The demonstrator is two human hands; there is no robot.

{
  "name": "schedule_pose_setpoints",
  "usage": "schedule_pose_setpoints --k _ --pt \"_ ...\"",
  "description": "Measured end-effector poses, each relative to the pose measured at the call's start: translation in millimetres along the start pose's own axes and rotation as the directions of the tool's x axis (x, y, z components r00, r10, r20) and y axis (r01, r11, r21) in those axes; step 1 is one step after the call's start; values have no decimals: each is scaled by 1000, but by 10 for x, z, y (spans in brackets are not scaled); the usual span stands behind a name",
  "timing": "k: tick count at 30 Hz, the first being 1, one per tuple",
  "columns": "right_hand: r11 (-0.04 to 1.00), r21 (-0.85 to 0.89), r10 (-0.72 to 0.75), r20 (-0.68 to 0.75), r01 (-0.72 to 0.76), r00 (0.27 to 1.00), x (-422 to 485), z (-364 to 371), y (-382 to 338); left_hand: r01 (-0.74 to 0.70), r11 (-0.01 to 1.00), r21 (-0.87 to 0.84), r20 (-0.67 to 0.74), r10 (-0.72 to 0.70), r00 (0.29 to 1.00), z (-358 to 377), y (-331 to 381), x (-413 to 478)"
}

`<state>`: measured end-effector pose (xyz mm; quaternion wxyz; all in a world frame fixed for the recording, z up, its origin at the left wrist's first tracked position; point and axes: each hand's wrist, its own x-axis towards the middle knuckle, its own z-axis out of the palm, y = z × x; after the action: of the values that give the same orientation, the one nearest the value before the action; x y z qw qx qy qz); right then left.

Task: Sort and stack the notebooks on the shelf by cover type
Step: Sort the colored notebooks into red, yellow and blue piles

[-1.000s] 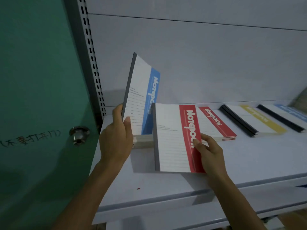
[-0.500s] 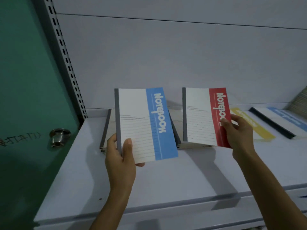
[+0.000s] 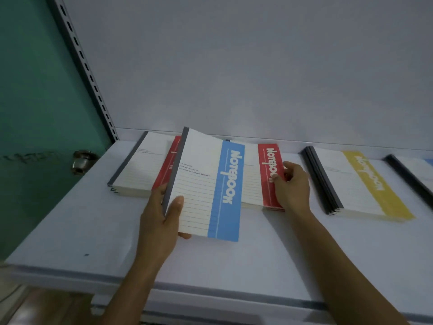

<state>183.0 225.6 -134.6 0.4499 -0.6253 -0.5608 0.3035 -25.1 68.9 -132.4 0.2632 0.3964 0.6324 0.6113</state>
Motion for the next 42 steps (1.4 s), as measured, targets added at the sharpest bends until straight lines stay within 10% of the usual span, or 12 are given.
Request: schedule_pose_setpoints --k 11,16,22,42 --pt "992 -42 122 57 -119 991 60 -57 -75 -55 997 50 45 53 998 6 -4 -23" --pt "976 18 -215 -104 218 971 -655 -237 -108 -22 999 -34 42 23 999 -18 8 -4" --pt "936 351 -112 253 17 961 -1509 -382 -244 -83 978 -191 54 95 994 235 322 -273" --pt "904 421 78 -343 78 936 -1795 -1882 326 164 931 -326 439 -4 898 1601 774 -1542"
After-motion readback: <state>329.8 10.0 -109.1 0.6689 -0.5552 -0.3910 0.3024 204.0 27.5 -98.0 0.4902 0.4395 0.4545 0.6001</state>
